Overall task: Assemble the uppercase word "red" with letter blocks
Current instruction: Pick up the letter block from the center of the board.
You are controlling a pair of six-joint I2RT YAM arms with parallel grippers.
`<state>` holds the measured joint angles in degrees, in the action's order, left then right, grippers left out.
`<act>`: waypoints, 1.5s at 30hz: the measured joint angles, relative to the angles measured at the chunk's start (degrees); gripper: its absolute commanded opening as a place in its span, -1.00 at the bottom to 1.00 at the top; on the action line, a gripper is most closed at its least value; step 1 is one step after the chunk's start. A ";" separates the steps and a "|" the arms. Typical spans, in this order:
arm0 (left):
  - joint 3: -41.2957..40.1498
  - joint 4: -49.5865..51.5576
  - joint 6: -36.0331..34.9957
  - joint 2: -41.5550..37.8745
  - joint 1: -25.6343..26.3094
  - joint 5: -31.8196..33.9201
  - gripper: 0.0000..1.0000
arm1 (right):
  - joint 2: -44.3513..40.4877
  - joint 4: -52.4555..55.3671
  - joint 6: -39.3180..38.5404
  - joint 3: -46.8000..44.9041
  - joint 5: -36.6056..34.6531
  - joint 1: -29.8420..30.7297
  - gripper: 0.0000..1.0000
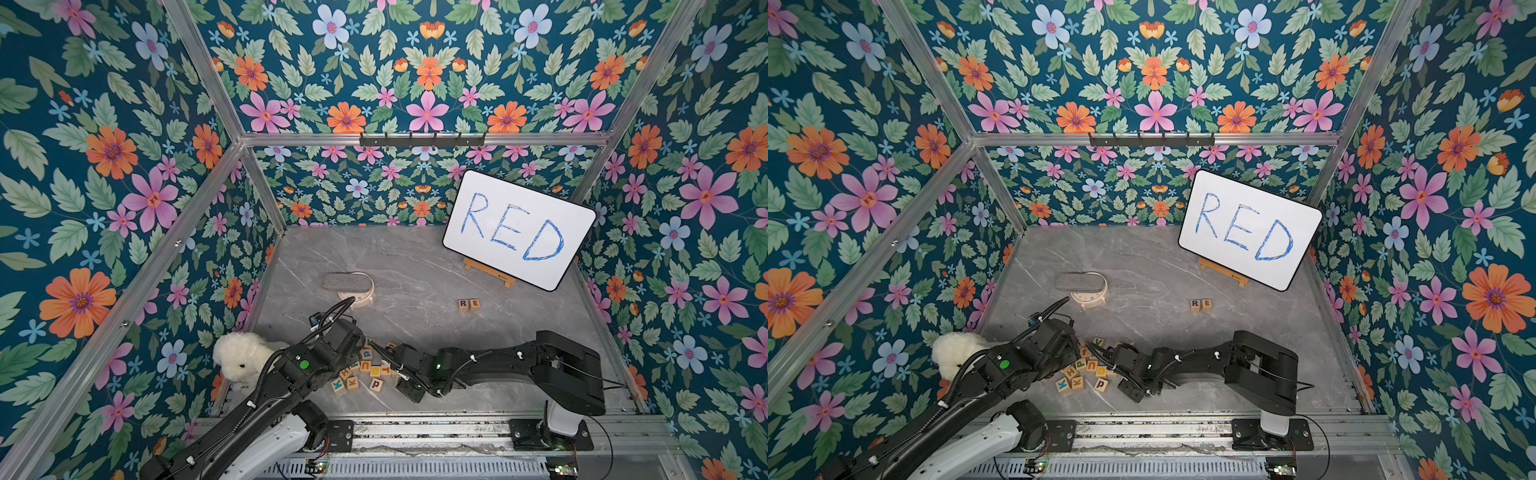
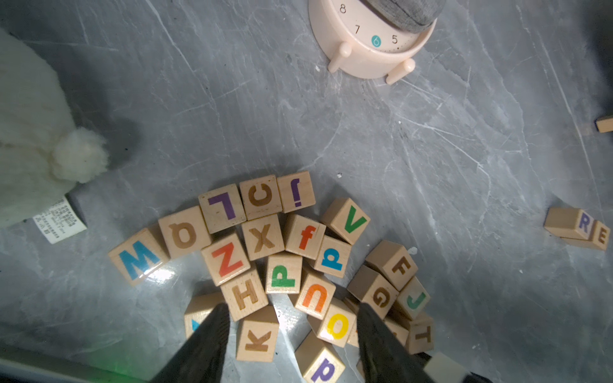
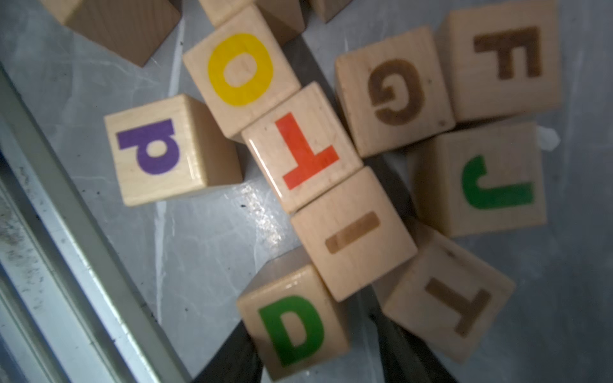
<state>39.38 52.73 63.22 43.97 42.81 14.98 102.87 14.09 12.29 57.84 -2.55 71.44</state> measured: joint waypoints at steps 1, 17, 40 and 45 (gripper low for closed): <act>0.00 -0.11 0.00 0.00 0.00 -0.02 0.27 | 0.07 -0.20 -0.02 0.02 0.02 0.00 0.10; 0.37 -0.04 0.00 -0.02 0.00 -0.09 0.29 | 1.66 -0.39 -0.52 1.86 0.02 -0.04 0.05; -0.50 -0.83 0.50 -0.81 0.00 -0.63 0.30 | 0.72 0.52 -0.79 1.03 -0.61 0.50 -0.39; -0.50 -1.40 0.68 -0.81 0.00 -0.83 0.29 | -1.03 2.58 -0.42 0.04 -1.09 1.14 -0.42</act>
<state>38.87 51.33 63.90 43.16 42.81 14.15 101.84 16.67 11.88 57.89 -3.64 72.58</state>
